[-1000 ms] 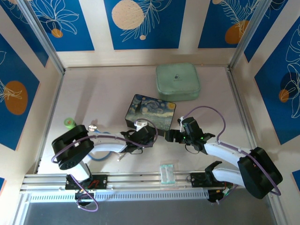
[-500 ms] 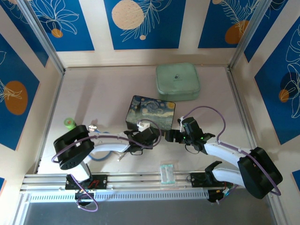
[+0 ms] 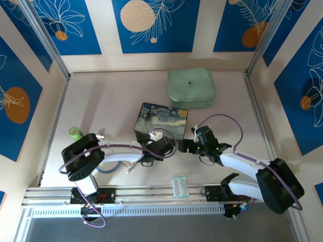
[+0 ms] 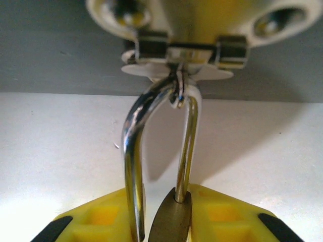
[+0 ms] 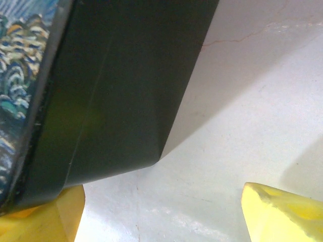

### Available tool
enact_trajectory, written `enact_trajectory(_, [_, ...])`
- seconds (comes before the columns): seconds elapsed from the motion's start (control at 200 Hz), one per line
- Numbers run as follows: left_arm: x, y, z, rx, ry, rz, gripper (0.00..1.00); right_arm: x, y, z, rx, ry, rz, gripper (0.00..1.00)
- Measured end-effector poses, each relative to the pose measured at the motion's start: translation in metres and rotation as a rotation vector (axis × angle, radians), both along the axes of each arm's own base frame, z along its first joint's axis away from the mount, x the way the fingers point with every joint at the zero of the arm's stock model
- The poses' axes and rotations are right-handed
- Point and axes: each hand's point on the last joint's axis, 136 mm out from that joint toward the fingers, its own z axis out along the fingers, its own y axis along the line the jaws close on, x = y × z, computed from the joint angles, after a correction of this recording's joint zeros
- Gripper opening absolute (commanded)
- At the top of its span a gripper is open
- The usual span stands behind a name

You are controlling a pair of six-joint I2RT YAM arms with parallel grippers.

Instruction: Unlock a padlock with a key

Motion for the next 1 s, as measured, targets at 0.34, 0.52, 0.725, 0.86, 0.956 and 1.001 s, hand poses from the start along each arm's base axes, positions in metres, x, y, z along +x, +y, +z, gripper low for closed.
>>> enact_trajectory(0.34, [-0.005,0.009,0.001,0.096,-0.039,-0.013,0.28,0.000,0.000,0.000,0.000,0.000,0.001,0.81])
enact_trajectory(0.52, [-0.008,0.009,0.004,0.122,-0.053,-0.023,0.26,0.000,0.000,0.000,0.000,0.000,0.000,0.81])
enact_trajectory(0.725, [-0.015,0.006,0.003,0.148,-0.047,-0.047,0.26,0.000,0.000,0.000,0.000,0.000,0.000,0.81])
enact_trajectory(0.86, [-0.016,0.007,0.002,0.156,-0.046,-0.049,0.27,0.000,0.000,0.000,0.000,0.000,0.000,0.81])
enact_trajectory(0.956, [-0.016,0.008,0.003,0.160,-0.046,-0.048,0.29,0.000,0.000,0.000,0.000,0.000,0.001,0.81])
enact_trajectory(1.001, [-0.016,0.008,0.003,0.166,-0.045,-0.048,0.29,0.000,0.000,0.000,0.000,0.000,0.001,0.81])
